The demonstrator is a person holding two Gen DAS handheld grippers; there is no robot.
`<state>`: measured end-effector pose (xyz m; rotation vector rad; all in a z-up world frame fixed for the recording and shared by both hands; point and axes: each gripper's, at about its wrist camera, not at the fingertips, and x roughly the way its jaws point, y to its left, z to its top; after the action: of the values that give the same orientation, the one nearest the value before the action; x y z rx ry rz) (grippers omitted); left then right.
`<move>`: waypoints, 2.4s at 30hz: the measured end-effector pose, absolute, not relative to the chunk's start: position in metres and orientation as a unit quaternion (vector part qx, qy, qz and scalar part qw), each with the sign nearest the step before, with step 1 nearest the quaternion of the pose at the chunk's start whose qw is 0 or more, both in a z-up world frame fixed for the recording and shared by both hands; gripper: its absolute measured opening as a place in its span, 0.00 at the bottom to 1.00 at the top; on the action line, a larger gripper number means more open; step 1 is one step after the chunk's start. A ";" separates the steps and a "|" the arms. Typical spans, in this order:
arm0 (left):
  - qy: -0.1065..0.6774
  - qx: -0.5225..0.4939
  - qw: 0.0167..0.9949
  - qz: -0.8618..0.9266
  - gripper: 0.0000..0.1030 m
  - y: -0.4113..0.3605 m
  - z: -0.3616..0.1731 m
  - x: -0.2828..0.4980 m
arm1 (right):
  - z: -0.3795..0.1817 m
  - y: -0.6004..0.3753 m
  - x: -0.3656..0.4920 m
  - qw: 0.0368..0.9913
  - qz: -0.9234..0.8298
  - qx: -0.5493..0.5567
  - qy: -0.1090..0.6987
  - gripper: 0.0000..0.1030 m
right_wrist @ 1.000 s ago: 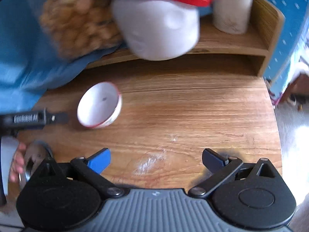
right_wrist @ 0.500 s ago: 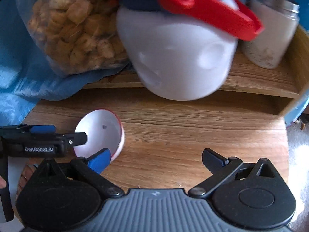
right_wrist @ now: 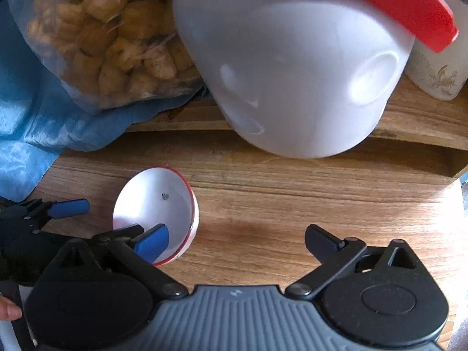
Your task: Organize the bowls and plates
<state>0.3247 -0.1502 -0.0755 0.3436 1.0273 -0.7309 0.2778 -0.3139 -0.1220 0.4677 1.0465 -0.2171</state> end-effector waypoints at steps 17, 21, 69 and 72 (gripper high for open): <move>0.508 0.172 0.783 -0.316 0.78 -0.177 -0.077 0.334 | -0.132 -0.306 0.281 0.824 -0.091 0.277 0.485 0.49; 0.503 0.177 0.780 -0.327 0.65 -0.182 -0.071 0.335 | -0.137 -0.305 0.287 0.823 -0.077 0.294 0.480 0.30; 0.462 0.098 0.792 -0.387 0.08 -0.178 0.003 0.199 | -0.091 -0.333 0.151 0.853 -0.001 0.308 0.422 0.13; 0.464 0.100 0.790 -0.388 0.08 -0.177 0.003 0.188 | -0.090 -0.333 0.140 0.853 0.003 0.303 0.424 0.13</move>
<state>0.1880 -0.1771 0.0030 0.2150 0.9983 -0.8342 0.1400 -0.3334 -0.0900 0.6374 0.8926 0.0063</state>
